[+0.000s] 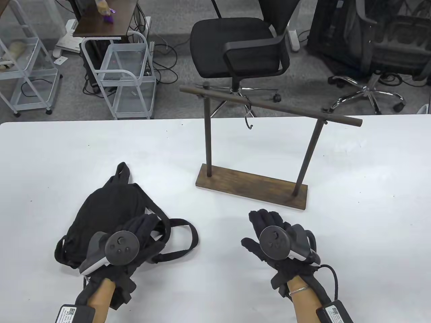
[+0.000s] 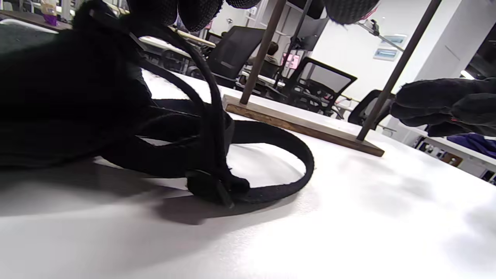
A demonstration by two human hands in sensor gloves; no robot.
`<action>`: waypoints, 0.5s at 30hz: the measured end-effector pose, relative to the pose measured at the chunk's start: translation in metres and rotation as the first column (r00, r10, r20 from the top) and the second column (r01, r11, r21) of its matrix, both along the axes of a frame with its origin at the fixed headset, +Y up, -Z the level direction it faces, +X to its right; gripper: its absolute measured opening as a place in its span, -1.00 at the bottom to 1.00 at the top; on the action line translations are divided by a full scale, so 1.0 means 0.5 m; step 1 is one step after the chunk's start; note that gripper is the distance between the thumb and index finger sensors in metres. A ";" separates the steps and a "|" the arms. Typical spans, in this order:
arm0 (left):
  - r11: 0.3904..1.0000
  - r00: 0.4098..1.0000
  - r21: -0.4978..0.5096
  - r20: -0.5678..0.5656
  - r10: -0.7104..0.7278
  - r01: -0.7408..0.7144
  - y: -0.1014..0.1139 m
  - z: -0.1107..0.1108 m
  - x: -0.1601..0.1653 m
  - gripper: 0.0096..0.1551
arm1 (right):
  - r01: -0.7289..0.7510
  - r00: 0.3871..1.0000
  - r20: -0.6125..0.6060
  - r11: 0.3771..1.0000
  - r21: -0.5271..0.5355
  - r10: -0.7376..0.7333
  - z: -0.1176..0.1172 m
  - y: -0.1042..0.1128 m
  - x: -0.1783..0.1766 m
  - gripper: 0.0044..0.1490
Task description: Hang the backpack on the s-hook
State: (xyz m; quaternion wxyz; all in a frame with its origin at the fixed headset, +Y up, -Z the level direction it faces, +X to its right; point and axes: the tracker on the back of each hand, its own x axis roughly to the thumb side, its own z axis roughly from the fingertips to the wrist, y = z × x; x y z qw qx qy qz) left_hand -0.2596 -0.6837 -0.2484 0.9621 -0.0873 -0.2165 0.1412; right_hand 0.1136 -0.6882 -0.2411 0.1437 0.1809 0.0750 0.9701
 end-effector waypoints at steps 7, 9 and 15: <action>0.994 0.974 0.086 -0.221 -0.049 0.070 0.005 -0.021 -0.047 -0.17 | -0.004 1.000 0.003 0.999 0.049 0.004 0.004 0.015 -0.002 0.02; 0.985 0.934 0.097 -0.342 -0.100 0.140 -0.001 -0.033 -0.081 -0.16 | -0.006 1.000 0.017 0.999 0.043 0.005 0.002 0.015 0.002 0.02; 0.937 0.743 -0.251 -0.573 -0.347 0.244 -0.058 -0.047 -0.197 0.04 | 0.000 0.999 0.043 0.998 0.059 -0.002 0.002 0.018 0.011 0.02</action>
